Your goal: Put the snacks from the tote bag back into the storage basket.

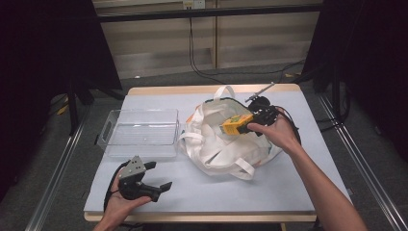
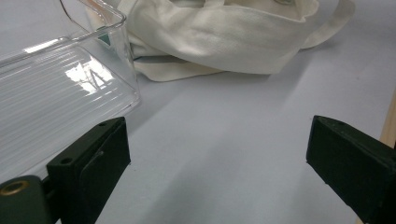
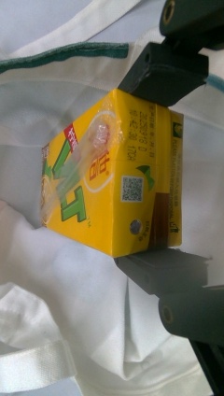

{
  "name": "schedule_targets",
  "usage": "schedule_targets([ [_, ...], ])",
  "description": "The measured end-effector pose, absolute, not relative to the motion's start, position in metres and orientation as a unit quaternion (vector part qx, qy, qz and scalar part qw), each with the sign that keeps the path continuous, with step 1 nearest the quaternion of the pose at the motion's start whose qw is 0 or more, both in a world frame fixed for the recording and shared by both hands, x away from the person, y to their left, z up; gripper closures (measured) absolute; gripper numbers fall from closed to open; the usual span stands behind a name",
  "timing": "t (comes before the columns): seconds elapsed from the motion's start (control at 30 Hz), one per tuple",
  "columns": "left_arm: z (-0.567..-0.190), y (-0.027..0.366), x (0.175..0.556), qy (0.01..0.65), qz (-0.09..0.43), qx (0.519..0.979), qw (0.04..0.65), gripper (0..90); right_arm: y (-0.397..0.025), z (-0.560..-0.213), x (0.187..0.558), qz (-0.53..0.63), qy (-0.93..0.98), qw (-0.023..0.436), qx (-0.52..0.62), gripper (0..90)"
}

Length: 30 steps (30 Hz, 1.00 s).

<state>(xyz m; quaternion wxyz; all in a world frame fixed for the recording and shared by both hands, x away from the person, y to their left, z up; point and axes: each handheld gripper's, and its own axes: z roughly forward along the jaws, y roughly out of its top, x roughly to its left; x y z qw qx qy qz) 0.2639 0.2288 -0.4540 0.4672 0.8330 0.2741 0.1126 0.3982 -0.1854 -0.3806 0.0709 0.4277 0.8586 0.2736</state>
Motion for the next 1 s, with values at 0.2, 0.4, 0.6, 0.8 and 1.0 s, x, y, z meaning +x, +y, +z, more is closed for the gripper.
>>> schedule_targets([
  [0.2, -0.454, 0.229, 0.264, 0.274, 0.112, 0.834, 0.466, 5.9, -0.177, -0.371, 0.410, 0.230, 0.879, 0.052, 0.415, 27.8],
  [0.4, -0.454, 0.228, 0.263, 0.273, 0.111, 0.834, 0.467, 6.0, -0.161, -0.370, 0.427, 0.179, 0.896, 0.024, 0.405, 27.8],
  [0.6, -0.454, 0.229, 0.263, 0.274, 0.108, 0.833, 0.468, 6.0, -0.151, -0.369, 0.438, 0.139, 0.905, 0.019, 0.402, 27.8],
  [0.8, -0.454, 0.228, 0.263, 0.271, 0.111, 0.834, 0.467, 5.9, -0.145, -0.366, 0.445, 0.118, 0.910, 0.011, 0.398, 27.8],
  [1.0, -0.454, 0.228, 0.264, 0.269, 0.111, 0.835, 0.467, 5.9, -0.135, -0.357, 0.453, 0.085, 0.917, 0.001, 0.390, 27.8],
])
